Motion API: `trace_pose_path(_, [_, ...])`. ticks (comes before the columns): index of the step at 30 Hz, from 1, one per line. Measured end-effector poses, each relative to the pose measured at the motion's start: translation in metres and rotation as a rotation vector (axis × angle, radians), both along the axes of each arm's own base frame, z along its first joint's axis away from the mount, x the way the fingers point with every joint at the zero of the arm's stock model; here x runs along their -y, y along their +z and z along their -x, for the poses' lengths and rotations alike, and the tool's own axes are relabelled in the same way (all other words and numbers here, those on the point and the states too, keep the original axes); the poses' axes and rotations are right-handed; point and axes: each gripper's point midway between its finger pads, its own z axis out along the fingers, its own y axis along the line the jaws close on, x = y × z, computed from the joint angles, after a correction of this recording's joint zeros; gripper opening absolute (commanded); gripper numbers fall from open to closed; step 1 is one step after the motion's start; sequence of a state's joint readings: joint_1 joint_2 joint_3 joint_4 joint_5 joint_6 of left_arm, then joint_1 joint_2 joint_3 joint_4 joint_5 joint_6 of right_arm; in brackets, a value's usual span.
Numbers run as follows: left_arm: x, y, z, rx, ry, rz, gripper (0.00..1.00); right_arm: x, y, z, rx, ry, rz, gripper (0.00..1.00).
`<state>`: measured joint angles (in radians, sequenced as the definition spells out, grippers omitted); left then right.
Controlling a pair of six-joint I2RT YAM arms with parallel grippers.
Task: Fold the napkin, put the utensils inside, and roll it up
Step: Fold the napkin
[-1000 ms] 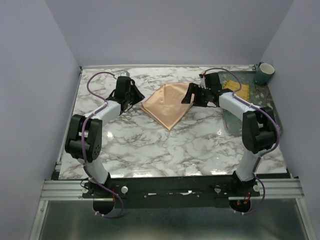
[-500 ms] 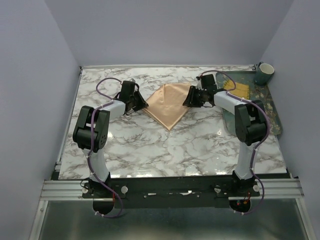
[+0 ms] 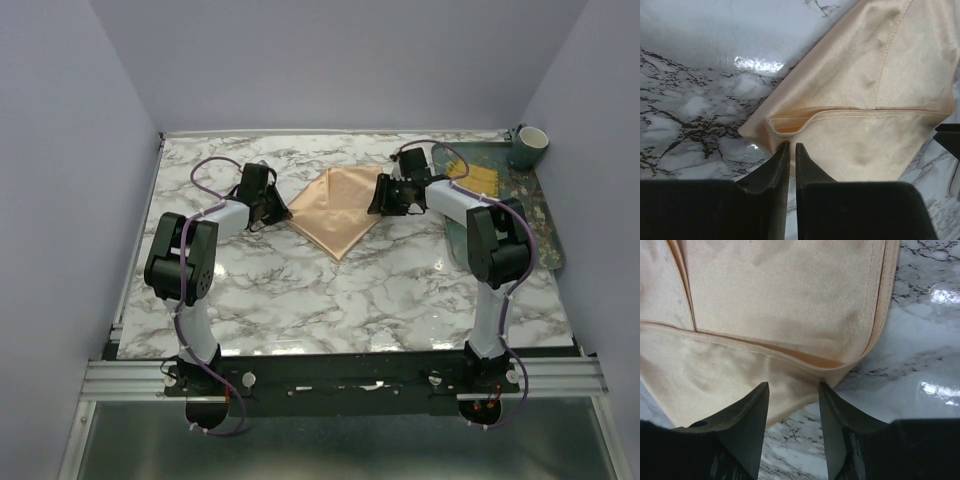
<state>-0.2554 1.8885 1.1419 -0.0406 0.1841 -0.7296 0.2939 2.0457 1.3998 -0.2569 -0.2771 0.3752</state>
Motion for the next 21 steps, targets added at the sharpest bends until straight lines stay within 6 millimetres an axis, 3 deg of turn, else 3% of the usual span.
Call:
trace_pose_path(4, [-0.001,0.015,0.005,0.010,-0.007,0.001,0.46,0.000,0.024,0.013,0.037,0.040,0.092,0.84])
trace_pose_path(6, [-0.002,0.038,0.010,0.049,-0.010,0.008,0.51,-0.009,0.043,0.019,0.098,0.081,0.140,0.91])
trace_pose_path(9, [-0.006,0.080,0.014,0.130,-0.006,0.025,0.51,-0.042,0.071,0.034,0.199,0.186,0.189,0.92])
trace_pose_path(12, [-0.020,0.130,0.019,0.225,0.029,0.047,0.51,-0.089,0.085,0.051,0.274,0.334,0.221,0.92])
trace_pose_path(16, [-0.048,0.161,0.030,0.281,0.117,0.060,0.51,-0.137,0.081,0.068,0.337,0.483,0.279,0.86])
trace_pose_path(18, [-0.061,0.162,0.040,0.283,0.157,0.057,0.50,-0.155,0.069,0.075,0.351,0.544,0.323,0.81])
trace_pose_path(19, [-0.068,0.162,0.045,0.281,0.177,0.057,0.50,-0.159,0.062,0.078,0.354,0.569,0.347,0.78])
trace_pose_path(20, [-0.073,0.161,0.049,0.274,0.192,0.055,0.50,-0.161,0.056,0.079,0.352,0.582,0.364,0.68])
trace_pose_path(21, [-0.078,0.160,0.052,0.271,0.205,0.053,0.49,-0.162,0.046,0.082,0.343,0.602,0.391,0.66])
